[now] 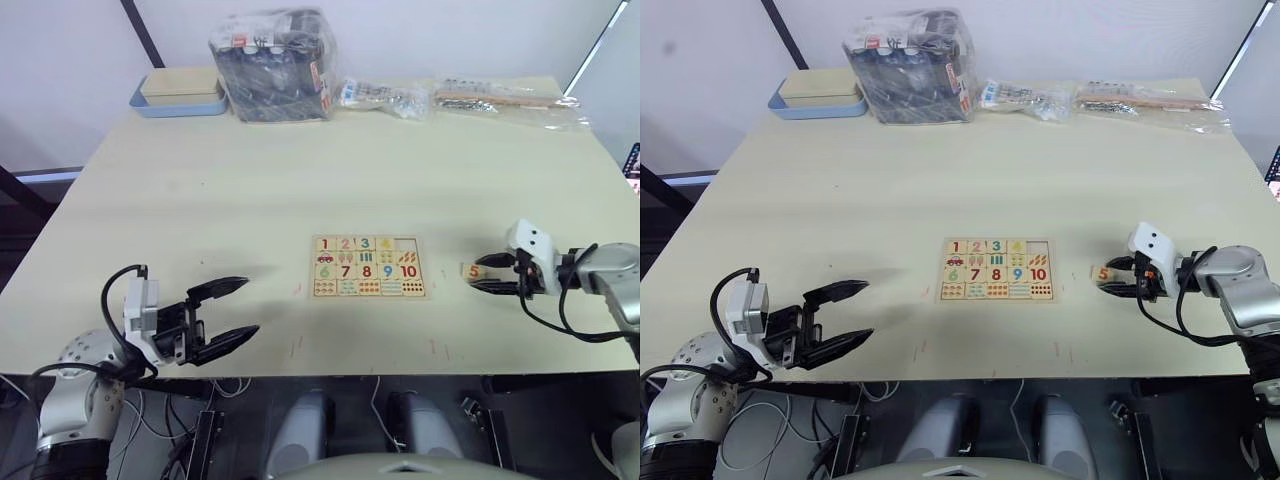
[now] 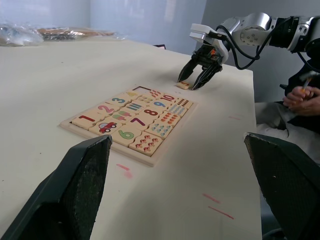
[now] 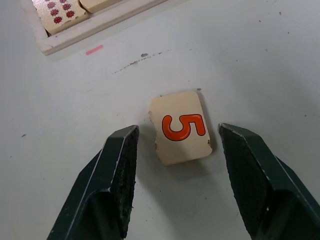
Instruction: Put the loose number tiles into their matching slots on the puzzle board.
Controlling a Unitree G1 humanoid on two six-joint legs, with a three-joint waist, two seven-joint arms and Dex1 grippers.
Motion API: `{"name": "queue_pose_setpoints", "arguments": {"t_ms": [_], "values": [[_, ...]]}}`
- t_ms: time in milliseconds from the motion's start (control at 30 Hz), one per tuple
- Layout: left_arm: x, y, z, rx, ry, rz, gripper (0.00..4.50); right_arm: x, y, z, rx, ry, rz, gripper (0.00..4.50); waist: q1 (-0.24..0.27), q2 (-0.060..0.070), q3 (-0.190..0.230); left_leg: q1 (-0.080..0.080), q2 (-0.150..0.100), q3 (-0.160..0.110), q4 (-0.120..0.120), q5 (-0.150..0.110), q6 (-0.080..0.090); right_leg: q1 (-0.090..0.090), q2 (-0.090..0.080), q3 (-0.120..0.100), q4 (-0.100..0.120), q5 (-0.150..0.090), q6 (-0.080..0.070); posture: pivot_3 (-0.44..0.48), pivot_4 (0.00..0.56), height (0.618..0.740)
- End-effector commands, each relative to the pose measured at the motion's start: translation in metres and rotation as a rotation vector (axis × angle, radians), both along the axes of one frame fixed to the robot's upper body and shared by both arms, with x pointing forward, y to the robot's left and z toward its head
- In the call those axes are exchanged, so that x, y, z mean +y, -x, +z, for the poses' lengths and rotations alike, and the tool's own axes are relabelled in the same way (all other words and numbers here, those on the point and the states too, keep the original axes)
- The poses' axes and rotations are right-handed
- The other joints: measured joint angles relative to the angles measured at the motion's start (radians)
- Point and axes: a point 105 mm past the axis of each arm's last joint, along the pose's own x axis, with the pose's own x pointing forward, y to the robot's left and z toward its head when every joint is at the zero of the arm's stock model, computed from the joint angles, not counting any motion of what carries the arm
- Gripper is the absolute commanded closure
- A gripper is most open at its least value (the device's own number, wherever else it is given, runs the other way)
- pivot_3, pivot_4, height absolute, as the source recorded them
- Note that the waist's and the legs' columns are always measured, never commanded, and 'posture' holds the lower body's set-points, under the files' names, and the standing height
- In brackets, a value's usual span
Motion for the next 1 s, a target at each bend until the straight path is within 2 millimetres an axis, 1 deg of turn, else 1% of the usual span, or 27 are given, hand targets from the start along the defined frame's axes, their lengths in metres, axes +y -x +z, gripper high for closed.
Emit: {"name": "queue_pose_setpoints", "arguments": {"t_ms": [33, 133, 233, 267, 300, 500, 633, 733, 833, 867, 933, 1000], "values": [[-0.001, 0.001, 0.009, -0.05, -0.008, -0.008, 0.0, -0.004, -0.001, 0.004, -0.014, 0.004, -0.015, 1.85, 0.0, 0.0, 0.0, 0.0, 0.0, 0.0, 0.0, 0.0, 0.0, 0.0, 0.0, 0.0, 0.0, 0.0, 0.0, 0.0, 0.15, 0.74], [-0.002, 0.0, 0.01, -0.052, -0.007, -0.006, 0.0, -0.002, -0.002, 0.002, -0.01, -0.003, -0.02, 1.85, 0.0, 0.0, 0.0, 0.0, 0.0, 0.0, 0.0, 0.0, 0.0, 0.0, 0.0, 0.0, 0.0, 0.0, 0.0, 0.0, 0.15, 0.74], [-0.002, 0.0, 0.01, -0.053, -0.006, -0.005, 0.0, -0.004, -0.001, -0.001, -0.001, -0.003, -0.025, 2.6, 0.0, 0.0, 0.0, 0.0, 0.0, 0.0, 0.0, 0.0, 0.0, 0.0, 0.0, 0.001, 0.0, 0.0, 0.0, 0.0, 0.15, 0.74], [-0.002, 0.001, 0.01, -0.053, -0.006, -0.005, 0.0, -0.004, -0.001, -0.001, -0.001, -0.002, -0.025, 3.18, 0.0, 0.0, 0.0, 0.0, 0.0, 0.001, 0.0, 0.0, 0.0, 0.0, 0.0, 0.001, 0.0, 0.0, 0.0, 0.0, 0.15, 0.74], [-0.001, 0.001, 0.01, -0.054, -0.006, -0.004, 0.0, -0.004, 0.0, -0.001, -0.002, -0.005, -0.026, 3.57, 0.0, 0.0, 0.0, 0.0, 0.0, 0.0, 0.0, 0.0, 0.0, 0.0, 0.0, 0.001, 0.0, 0.0, 0.0, 0.0, 0.15, 0.74], [-0.001, 0.001, 0.012, -0.063, 0.007, 0.003, 0.0, 0.0, 0.0, 0.01, -0.032, -0.006, 0.001, 3.63, 0.0, 0.0, 0.0, 0.0, 0.0, 0.001, 0.0, 0.0, 0.0, 0.0, 0.0, 0.001, 0.0, 0.0, 0.0, 0.0, 0.15, 0.74], [-0.001, 0.0, 0.016, -0.072, 0.039, 0.009, 0.0, 0.012, -0.003, 0.03, -0.098, 0.062, 0.051, 3.63, -0.001, 0.0, 0.0, 0.0, 0.0, 0.002, 0.0, 0.0, 0.001, -0.001, 0.0, 0.003, 0.0, 0.0, 0.0, 0.0, 0.15, 0.74], [-0.001, -0.001, 0.016, -0.072, 0.043, 0.017, 0.0, 0.035, -0.003, 0.053, -0.091, 0.08, 0.106, 3.63, -0.004, 0.0, 0.0, 0.0, 0.001, 0.004, 0.0, 0.0, 0.001, -0.003, 0.0, 0.004, 0.0, 0.0, 0.0, 0.0, 0.15, 0.74], [-0.001, -0.002, 0.014, -0.07, 0.044, 0.023, 0.0, 0.044, -0.018, 0.069, -0.129, 0.224, 0.046, 3.63, -0.007, 0.0, 0.0, 0.0, 0.002, 0.006, -0.001, 0.0, 0.001, -0.004, 0.001, 0.005, 0.0, 0.001, 0.0, 0.0, 0.15, 0.74], [-0.002, -0.002, 0.014, -0.07, 0.045, 0.025, 0.0, 0.051, -0.022, 0.075, -0.135, 0.238, 0.046, 3.63, -0.007, 0.0, 0.0, 0.0, 0.002, 0.006, -0.001, 0.0, 0.001, -0.004, 0.001, 0.005, 0.0, 0.001, 0.0, 0.0, 0.15, 0.74], [-0.002, -0.002, 0.013, -0.069, 0.046, 0.027, 0.0, 0.068, -0.025, 0.084, -0.088, 0.237, 0.087, 3.63, -0.006, 0.0, 0.0, -0.001, 0.002, 0.007, -0.001, 0.0, 0.001, -0.005, 0.0, 0.006, 0.0, 0.001, 0.0, 0.0, 0.15, 0.74], [-0.003, -0.002, 0.013, -0.07, 0.046, 0.03, 0.0, 0.079, -0.032, 0.089, -0.076, 0.278, 0.098, 3.63, -0.008, 0.0, 0.0, -0.001, 0.002, 0.008, -0.001, -0.001, 0.001, -0.006, 0.0, 0.007, 0.0, 0.002, 0.0, 0.0, 0.15, 0.74]]}}
